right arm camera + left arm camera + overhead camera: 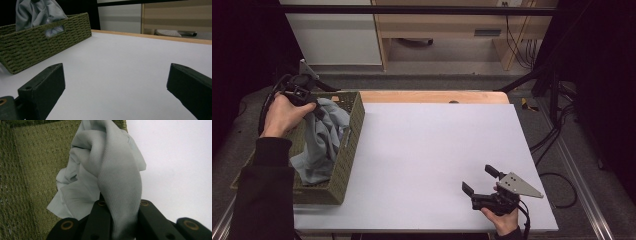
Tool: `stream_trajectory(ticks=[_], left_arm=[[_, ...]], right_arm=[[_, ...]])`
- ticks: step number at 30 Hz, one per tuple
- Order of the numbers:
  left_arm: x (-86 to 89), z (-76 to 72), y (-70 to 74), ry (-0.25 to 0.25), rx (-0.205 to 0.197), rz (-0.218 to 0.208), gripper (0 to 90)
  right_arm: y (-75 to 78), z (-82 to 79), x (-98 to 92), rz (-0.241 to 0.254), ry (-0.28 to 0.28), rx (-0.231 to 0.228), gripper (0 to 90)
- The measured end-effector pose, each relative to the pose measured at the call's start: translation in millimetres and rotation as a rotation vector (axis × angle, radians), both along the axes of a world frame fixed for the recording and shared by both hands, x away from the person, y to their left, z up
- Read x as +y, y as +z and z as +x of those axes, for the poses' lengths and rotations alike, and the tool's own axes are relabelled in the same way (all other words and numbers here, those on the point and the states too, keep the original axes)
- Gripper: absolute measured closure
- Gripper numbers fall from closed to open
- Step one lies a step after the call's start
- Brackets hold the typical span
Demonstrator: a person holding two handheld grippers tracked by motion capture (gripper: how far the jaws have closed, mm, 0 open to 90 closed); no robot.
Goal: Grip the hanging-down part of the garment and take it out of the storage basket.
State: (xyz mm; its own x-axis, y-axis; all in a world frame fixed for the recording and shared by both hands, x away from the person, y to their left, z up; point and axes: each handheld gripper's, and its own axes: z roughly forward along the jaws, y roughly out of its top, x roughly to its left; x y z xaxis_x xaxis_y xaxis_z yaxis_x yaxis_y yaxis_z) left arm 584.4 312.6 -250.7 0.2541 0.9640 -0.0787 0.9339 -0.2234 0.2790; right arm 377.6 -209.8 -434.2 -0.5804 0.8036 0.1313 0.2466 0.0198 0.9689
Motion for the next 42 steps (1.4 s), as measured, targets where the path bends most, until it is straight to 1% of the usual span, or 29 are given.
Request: stream_trajectory(ticks=[1,7,8,10,11,12,14,15,18,22,23,25,26,27,28,30,31,32,33,34,35,36,37,39,40,41,42], left_arm=[[-0.3,0.1,0.0,0.007,0.003,-0.007,86.1],[-0.9,1.6,-0.2,0.004,0.006,-0.004,86.1],[-2.1,1.1,0.3,0.009,0.013,-0.009,86.1],[-2.0,1.0,0.5,0.003,0.006,-0.001,86.1],[-2.7,0.5,1.0,0.013,0.003,-0.006,86.1],[-2.5,0.0,2.1,0.014,0.002,-0.011,86.1],[-2.5,-0.4,3.0,0.013,0.003,-0.008,86.1],[-2.0,-0.4,3.9,0.005,0.003,0.001,86.1],[-2.4,-1.1,8.0,-0.001,0.009,0.014,86.2],[-3.1,-2.4,17.2,-0.002,0.003,0.022,86.2],[-4.1,-3.5,19.5,0.007,0.0,0.021,86.2],[-2.9,-4.5,25.9,-0.003,-0.006,0.034,86.2],[-2.7,-6.2,30.6,0.009,-0.018,0.027,86.2],[-0.4,-8.4,39.8,0.011,-0.031,0.024,86.2],[-0.4,-8.4,39.8,0.011,-0.031,0.024,86.2],[1.7,-10.8,49.0,0.018,-0.048,0.022,86.2],[3.8,-13.2,59.0,0.021,-0.065,0.02,86.3],[3.8,-13.2,59.0,0.021,-0.065,0.02,86.3],[4.8,-15.6,68.4,0.02,-0.074,0.016,86.3],[4.6,-16.9,72.9,0.02,-0.081,0.017,86.3],[4.5,-18.2,77.5,0.019,-0.091,0.017,86.3],[4.5,-18.2,77.5,0.019,-0.091,0.017,86.3],[4.4,-19.2,81.8,0.016,-0.092,0.016,86.3],[4.2,-21.7,90.4,0.016,-0.108,0.019,86.3],[4.7,-24.4,98.9,0.017,-0.124,0.014,86.3],[4.7,-24.4,98.9,0.017,-0.124,0.014,86.3],[5.0,-26.9,106.4,0.019,-0.14,0.014,86.3]], right_arm=[[0.2,0.0,-1.1,0.002,-0.001,0.0,2.0],[0.1,0.7,-2.8,0.003,-0.007,0.007,2.0],[0.4,1.0,-2.8,0.003,-0.009,0.006,2.0],[0.6,0.9,-2.9,0.002,-0.005,0.007,2.0],[0.6,1.1,-2.6,0.002,-0.003,0.006,2.0],[0.5,1.4,-1.7,-0.002,0.0,0.007,2.1],[0.6,1.2,-0.9,-0.001,-0.002,0.015,2.1],[-0.2,2.3,0.1,-0.004,0.007,0.015,2.1],[-0.3,3.4,1.9,-0.008,0.013,0.022,2.1],[1.5,5.7,6.3,-0.007,0.024,0.023,2.1],[1.5,5.7,6.3,-0.007,0.024,0.023,2.1],[3.1,6.9,8.7,-0.008,0.033,0.021,2.1],[3.1,6.9,8.7,-0.008,0.033,0.021,2.1],[5.2,8.3,11.6,-0.006,0.039,0.018,2.1],[6.4,9.2,12.5,-0.007,0.046,0.013,2.1],[9.2,10.4,15.3,-0.006,0.051,0.01,2.1],[10.5,10.8,16.5,-0.001,0.053,0.011,2.1],[10.5,10.8,16.5,-0.001,0.053,0.011,2.1],[12.2,12.3,17.7,-0.006,0.063,-0.001,2.1],[13.2,12.5,19.5,0.004,0.06,0.005,2.1],[13.7,13.0,20.1,0.003,0.061,0.003,2.1],[13.7,13.0,20.1,0.003,0.061,0.003,2.1],[14.6,13.9,21.9,0.004,0.063,0.003,2.1],[14.9,14.5,22.3,0.0,0.07,0.002,2.1],[15.9,15.5,24.0,0.005,0.071,0.007,2.1],[16.4,16.3,24.7,0.004,0.072,0.007,2.1],[17.0,16.9,25.7,0.01,0.076,0.004,2.1]])
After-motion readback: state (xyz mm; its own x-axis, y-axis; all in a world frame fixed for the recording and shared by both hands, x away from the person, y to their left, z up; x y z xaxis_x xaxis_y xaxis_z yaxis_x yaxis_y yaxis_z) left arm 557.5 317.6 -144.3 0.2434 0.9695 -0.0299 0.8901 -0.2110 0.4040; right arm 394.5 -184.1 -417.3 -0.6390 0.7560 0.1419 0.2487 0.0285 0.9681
